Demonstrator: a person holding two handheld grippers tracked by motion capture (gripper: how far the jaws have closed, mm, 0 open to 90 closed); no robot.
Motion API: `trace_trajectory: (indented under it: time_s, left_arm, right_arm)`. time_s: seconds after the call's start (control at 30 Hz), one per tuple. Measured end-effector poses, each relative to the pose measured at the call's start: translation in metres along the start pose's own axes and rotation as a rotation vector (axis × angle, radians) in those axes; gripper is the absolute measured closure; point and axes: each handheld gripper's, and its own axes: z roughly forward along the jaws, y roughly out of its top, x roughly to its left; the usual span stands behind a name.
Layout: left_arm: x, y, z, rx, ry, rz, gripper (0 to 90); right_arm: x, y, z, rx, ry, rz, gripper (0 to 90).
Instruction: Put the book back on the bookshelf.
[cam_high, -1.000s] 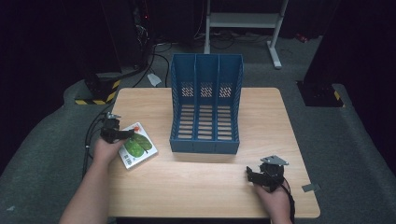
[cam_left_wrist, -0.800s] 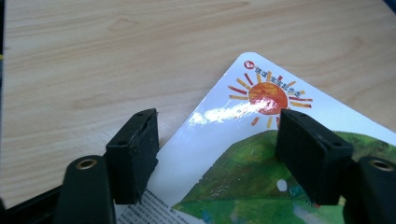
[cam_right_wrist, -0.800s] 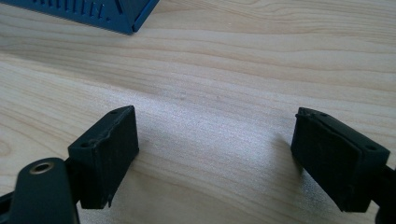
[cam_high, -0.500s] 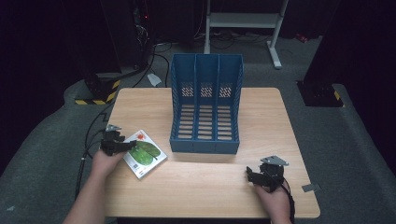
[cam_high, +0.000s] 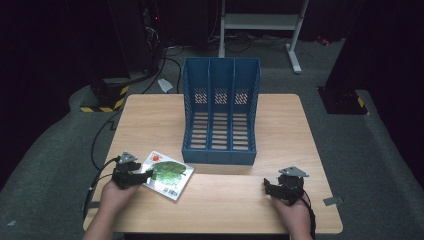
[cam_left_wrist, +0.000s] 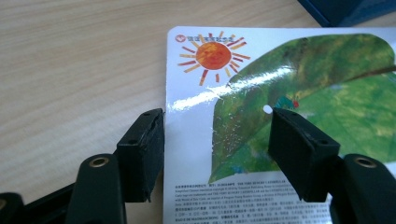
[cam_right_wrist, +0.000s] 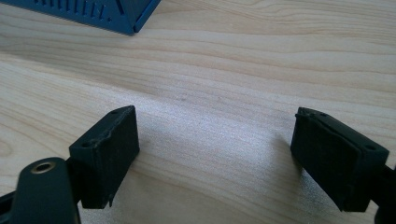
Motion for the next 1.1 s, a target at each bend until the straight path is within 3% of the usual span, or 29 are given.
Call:
trace_trajectory:
  time_s: [0.07, 0.23, 0.37, 0.43, 0.47, 0.57, 0.63, 0.77, 0.8, 0.9, 1.0, 1.03, 1.1]
  left_arm:
    - [-0.003, -0.002, -0.001, -0.007, 0.01, 0.004, 36.3]
    - [-0.013, -0.012, -0.005, -0.033, 0.005, -0.046, 34.8]
    - [-0.016, -0.015, -0.006, -0.046, 0.001, -0.05, 34.4]
    - [-0.016, -0.019, -0.006, -0.066, -0.007, -0.037, 33.8]
    - [-0.015, -0.019, -0.006, -0.067, -0.012, -0.03, 33.5]
    - [-0.012, -0.022, -0.007, -0.081, -0.026, -0.028, 33.6]
    - [-0.008, -0.022, -0.007, -0.093, -0.031, -0.034, 32.8]
    - [-0.006, -0.017, -0.007, -0.133, -0.059, -0.05, 33.0]
    - [-0.004, -0.015, -0.005, -0.133, -0.062, -0.053, 33.4]
    - [-0.003, -0.013, 0.006, -0.094, -0.075, -0.073, 33.1]
    - [-0.001, -0.013, 0.007, -0.091, -0.085, -0.081, 33.1]
    - [0.0, -0.015, 0.007, -0.102, -0.082, -0.077, 33.8]
    - [0.0, -0.016, 0.006, -0.11, -0.083, -0.09, 35.9]
  right_arm:
    - [0.0, 0.0, 0.0, -0.001, 0.0, -0.004, 14.9]
    - [0.0, 0.0, 0.0, 0.0, 0.0, -0.001, 14.9]
    - [0.0, -0.001, -0.001, -0.001, 0.002, -0.006, 15.1]
    - [0.001, -0.002, -0.004, 0.003, 0.007, -0.005, 20.6]
    - [0.002, -0.002, -0.006, 0.003, 0.007, -0.008, 28.2]
    - [0.004, -0.003, -0.009, -0.014, 0.035, -0.004, 30.0]
    - [0.019, 0.0, -0.011, -0.036, 0.076, -0.007, 29.3]
    - [0.034, 0.003, -0.01, -0.051, 0.079, -0.03, 29.3]
    - [0.044, 0.005, -0.01, -0.063, 0.082, -0.044, 31.2]
    - [0.053, 0.006, -0.012, -0.083, 0.093, -0.047, 32.6]
    - [0.056, 0.007, -0.012, -0.084, 0.119, -0.034, 34.5]
    - [0.057, 0.006, -0.013, -0.083, 0.138, -0.037, 40.4]
    - [0.059, 0.005, -0.013, -0.082, 0.142, -0.05, 39.8]
